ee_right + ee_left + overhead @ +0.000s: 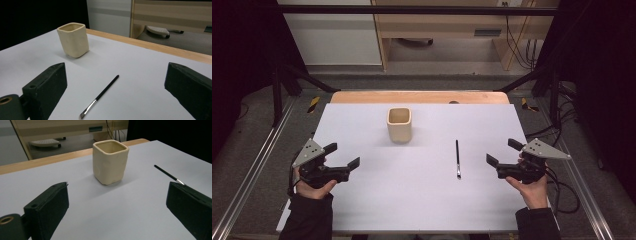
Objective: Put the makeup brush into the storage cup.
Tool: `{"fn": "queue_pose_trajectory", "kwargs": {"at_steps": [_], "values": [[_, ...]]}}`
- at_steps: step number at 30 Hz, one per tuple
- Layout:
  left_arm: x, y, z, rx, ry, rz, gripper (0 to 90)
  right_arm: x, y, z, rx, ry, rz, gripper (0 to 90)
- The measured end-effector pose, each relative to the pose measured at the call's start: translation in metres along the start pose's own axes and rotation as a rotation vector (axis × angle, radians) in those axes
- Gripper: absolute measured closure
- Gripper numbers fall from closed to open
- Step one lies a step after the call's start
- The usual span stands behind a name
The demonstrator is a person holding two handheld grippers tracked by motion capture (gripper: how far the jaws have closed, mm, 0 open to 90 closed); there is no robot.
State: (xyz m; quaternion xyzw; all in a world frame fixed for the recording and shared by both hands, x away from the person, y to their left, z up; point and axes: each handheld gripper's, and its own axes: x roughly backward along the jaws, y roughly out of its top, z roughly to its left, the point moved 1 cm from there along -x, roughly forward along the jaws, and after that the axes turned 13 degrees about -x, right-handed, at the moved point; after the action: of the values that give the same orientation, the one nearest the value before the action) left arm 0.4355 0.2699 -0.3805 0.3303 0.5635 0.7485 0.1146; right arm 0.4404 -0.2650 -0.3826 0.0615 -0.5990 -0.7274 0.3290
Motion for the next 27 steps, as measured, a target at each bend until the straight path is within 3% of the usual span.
{"fn": "queue_pose_trajectory", "kwargs": {"at_steps": [17,27], "values": [[0.0,-0.008,0.006,0.016,0.01,0.014,4.8,-0.009,0.001,0.007,0.007,-0.032,0.052,5.6],[-0.006,-0.013,0.006,0.018,0.007,0.037,4.8,-0.033,0.006,0.019,0.017,-0.04,0.111,5.8]]}}
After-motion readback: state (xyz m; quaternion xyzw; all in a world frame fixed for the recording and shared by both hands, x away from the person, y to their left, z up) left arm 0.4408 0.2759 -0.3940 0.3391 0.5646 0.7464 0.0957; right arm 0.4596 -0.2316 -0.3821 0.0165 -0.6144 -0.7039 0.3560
